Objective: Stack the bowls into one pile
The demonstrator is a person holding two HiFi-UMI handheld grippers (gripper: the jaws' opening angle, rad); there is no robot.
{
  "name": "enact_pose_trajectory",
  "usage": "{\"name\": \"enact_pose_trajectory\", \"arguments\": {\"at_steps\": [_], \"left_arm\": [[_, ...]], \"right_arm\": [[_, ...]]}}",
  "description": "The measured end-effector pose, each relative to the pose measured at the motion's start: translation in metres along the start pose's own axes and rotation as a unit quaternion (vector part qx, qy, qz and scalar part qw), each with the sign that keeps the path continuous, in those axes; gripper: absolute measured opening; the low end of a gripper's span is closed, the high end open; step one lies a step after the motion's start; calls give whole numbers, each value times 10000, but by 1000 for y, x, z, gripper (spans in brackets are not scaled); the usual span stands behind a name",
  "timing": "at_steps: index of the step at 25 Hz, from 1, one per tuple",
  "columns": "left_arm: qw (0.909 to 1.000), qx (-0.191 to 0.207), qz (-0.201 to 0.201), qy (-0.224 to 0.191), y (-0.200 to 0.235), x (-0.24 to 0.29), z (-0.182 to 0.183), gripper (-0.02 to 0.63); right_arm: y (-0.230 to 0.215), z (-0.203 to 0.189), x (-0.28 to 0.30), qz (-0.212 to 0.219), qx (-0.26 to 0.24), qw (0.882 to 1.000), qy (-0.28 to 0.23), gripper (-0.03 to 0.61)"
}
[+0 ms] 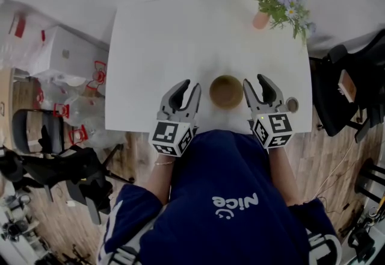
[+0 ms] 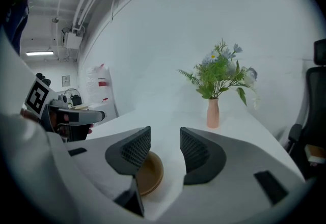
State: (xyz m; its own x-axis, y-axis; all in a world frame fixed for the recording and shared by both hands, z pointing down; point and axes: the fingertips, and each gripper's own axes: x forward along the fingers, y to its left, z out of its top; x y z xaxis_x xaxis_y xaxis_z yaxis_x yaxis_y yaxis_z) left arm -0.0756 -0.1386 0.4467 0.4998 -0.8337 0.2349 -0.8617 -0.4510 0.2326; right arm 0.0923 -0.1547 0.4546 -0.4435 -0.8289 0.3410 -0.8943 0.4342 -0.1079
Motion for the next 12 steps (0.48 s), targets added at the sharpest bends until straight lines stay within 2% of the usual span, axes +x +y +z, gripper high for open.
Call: {"name": "enact_pose_trajectory", "arguments": {"at_steps": [5, 12], "left_arm": [[9996, 159, -183, -159, -9, -3, 7, 120], [9992, 273, -221, -187, -13, 0, 9, 103]], "right_arm": [[-9, -2, -13, -292, -153, 9994, -130, 181], [-13, 0, -17, -419, -293, 9986, -159, 179]]}}
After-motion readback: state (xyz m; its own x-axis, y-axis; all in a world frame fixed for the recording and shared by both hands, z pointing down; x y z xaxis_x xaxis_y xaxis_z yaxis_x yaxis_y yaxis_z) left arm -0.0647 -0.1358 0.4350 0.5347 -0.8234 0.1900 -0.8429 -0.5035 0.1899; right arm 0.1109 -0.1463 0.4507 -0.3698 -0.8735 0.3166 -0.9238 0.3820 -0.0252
